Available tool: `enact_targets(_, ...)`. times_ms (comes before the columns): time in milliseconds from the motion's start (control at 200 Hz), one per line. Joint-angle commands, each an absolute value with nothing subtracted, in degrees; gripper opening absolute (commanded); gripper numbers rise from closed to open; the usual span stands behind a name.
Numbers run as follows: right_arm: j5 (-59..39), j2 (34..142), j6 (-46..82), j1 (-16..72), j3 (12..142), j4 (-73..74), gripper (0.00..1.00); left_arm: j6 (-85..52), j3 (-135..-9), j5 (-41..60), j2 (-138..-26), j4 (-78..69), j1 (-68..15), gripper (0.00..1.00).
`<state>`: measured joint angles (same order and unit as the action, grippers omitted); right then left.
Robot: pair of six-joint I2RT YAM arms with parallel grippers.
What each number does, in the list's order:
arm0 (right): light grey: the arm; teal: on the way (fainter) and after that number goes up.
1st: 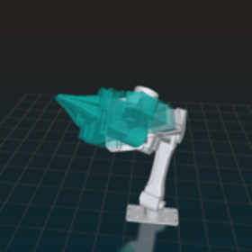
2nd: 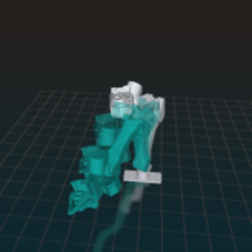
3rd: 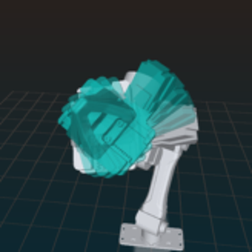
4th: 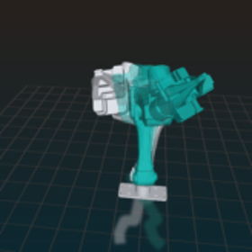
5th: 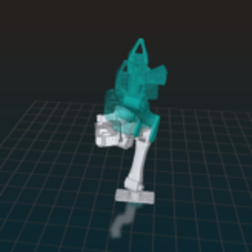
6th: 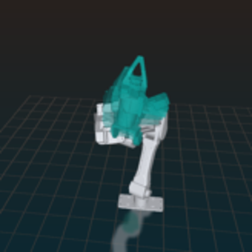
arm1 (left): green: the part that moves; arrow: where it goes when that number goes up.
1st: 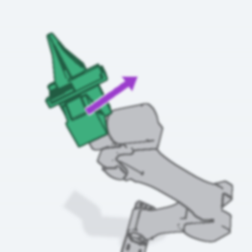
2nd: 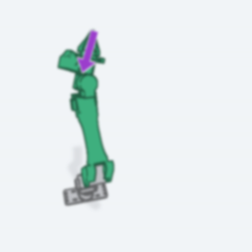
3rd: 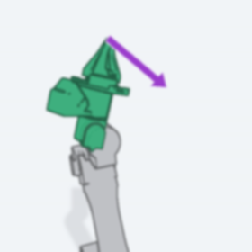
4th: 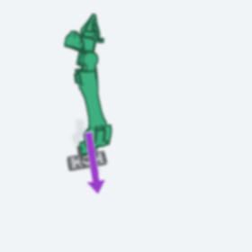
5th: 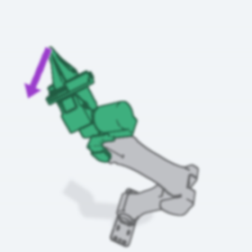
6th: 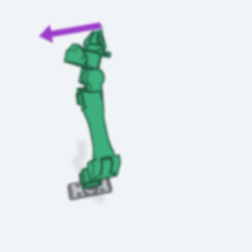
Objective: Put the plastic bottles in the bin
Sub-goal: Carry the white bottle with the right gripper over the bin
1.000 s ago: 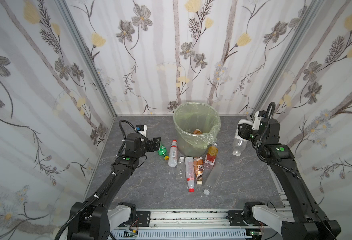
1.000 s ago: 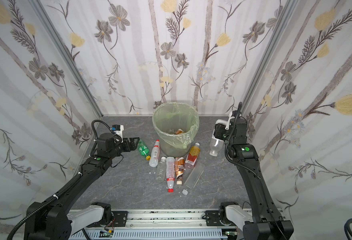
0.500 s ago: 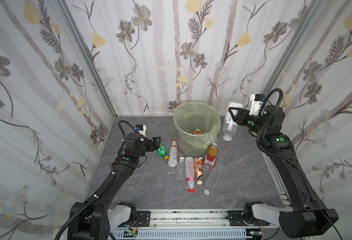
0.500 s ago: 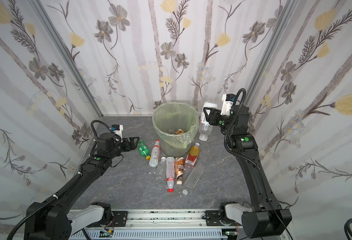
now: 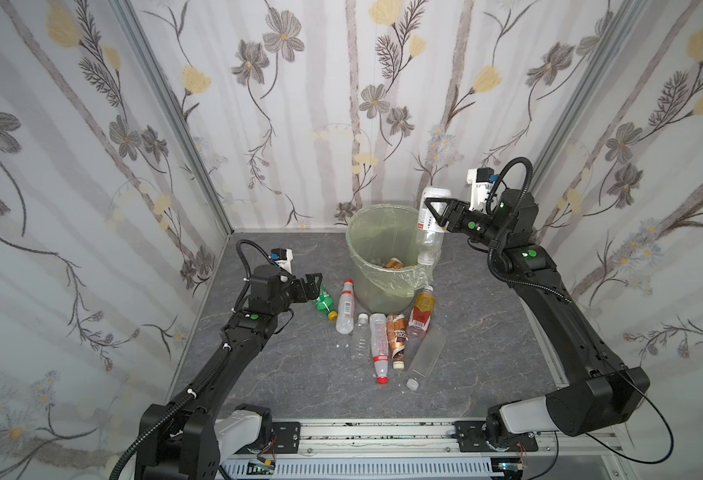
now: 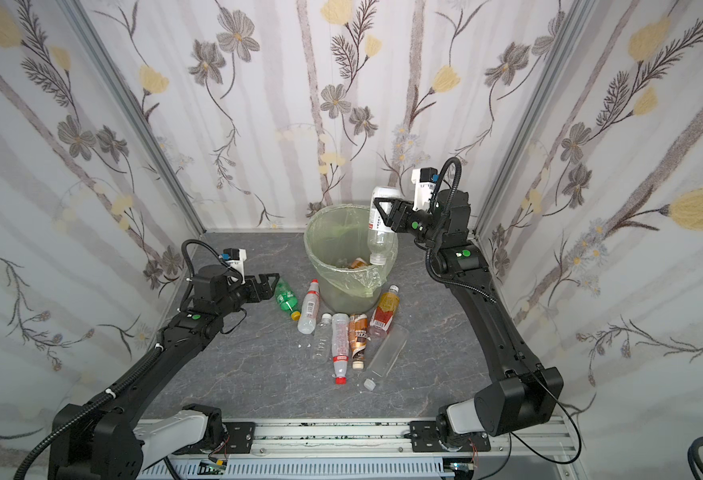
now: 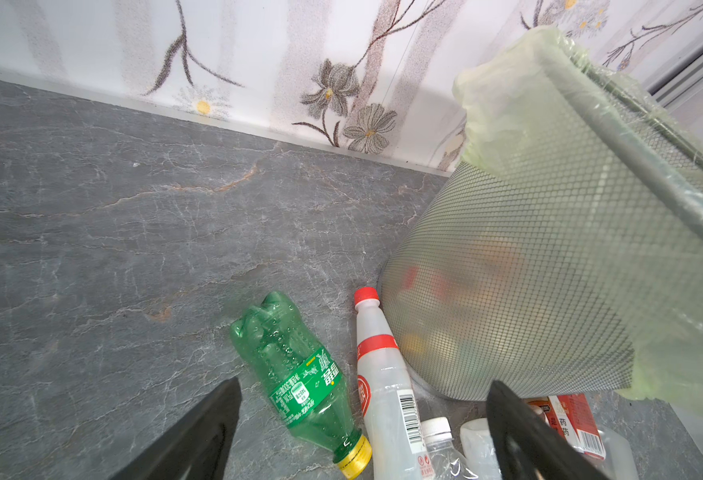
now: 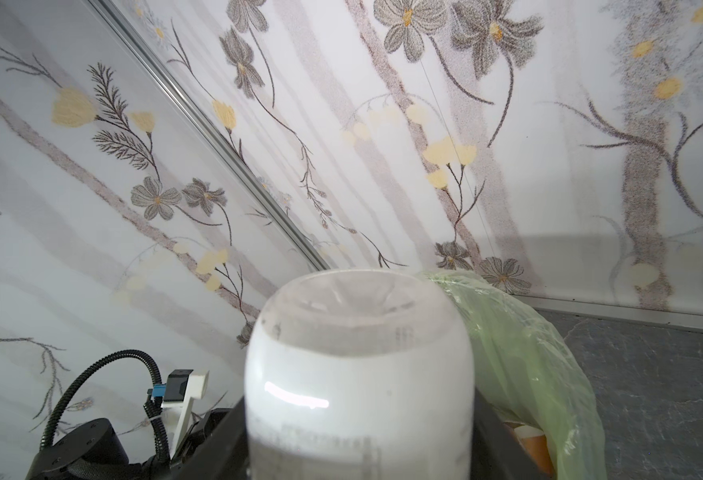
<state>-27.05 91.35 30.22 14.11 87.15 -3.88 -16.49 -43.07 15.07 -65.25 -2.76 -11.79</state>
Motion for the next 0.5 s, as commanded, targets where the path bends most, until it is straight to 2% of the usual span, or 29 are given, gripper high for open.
enact_targets(0,-26.46,93.87,33.87,15.27,88.33,2.70,0.49,-16.35,-43.44,14.80,-65.04,-3.08,-11.77,0.94)
enact_targets(495,-18.08,99.74,34.01,20.43,92.02,1.23,0.50,-16.09,-41.57,12.99,-63.01,-2.90,-11.78,0.94)
